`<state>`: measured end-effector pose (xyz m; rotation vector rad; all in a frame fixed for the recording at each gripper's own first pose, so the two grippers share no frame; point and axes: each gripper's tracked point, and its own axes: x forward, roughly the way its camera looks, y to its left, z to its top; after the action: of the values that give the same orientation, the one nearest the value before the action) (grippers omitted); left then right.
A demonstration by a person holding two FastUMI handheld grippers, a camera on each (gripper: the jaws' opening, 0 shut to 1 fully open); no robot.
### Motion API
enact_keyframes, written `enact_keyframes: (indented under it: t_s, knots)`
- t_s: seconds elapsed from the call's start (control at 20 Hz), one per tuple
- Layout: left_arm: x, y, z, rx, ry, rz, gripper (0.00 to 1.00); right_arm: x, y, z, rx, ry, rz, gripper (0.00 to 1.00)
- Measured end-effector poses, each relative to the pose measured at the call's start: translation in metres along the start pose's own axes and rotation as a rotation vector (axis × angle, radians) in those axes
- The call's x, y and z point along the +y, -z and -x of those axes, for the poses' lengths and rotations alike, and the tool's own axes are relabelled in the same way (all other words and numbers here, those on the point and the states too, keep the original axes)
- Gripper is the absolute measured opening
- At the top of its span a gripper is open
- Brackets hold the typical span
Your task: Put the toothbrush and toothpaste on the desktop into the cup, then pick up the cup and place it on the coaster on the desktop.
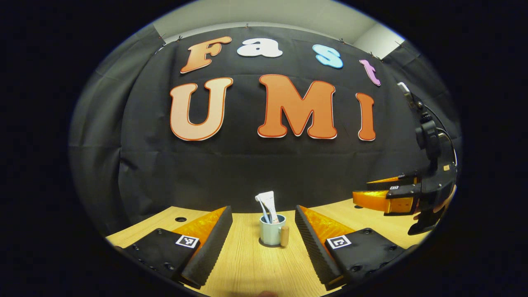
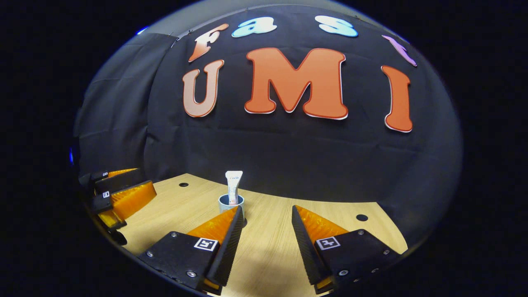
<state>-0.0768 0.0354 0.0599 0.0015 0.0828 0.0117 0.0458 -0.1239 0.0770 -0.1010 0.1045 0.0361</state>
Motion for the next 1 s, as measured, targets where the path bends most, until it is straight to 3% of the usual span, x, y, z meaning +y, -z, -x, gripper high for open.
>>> enact_keyframes:
  t_s: [0.25,0.45,0.65,0.7,0.75,0.85,0.9,1.0]
  knots:
    - [-0.006,-0.002,0.001,-0.040,-0.005,-0.012,0.94,-0.025,0.007,0.025,-0.077,0.114,0.002,0.73]
    - [-0.012,0.009,0.003,-0.032,0.003,-0.001,0.96,-0.035,0.004,0.043,-0.136,0.157,0.014,0.73]
    - [-0.013,0.011,0.007,-0.049,0.003,0.019,0.94,-0.037,0.007,0.053,-0.183,0.172,0.017,0.73]
    - [-0.013,0.011,0.007,-0.053,0.001,0.022,0.94,-0.038,0.010,0.051,-0.183,0.176,0.015,0.69]
    - [-0.012,0.011,0.008,-0.056,-0.002,0.023,0.94,-0.039,0.014,0.052,-0.178,0.177,0.014,0.74]
    - [-0.011,0.012,0.010,-0.059,-0.007,0.023,0.96,-0.039,0.017,0.051,-0.175,0.180,0.011,0.74]
    - [-0.011,0.013,0.009,-0.059,-0.008,0.022,0.96,-0.038,0.019,0.051,-0.174,0.178,0.009,0.69]
    - [-0.009,0.014,0.010,-0.062,-0.013,0.018,0.97,-0.037,0.021,0.051,-0.167,0.174,0.011,0.74]
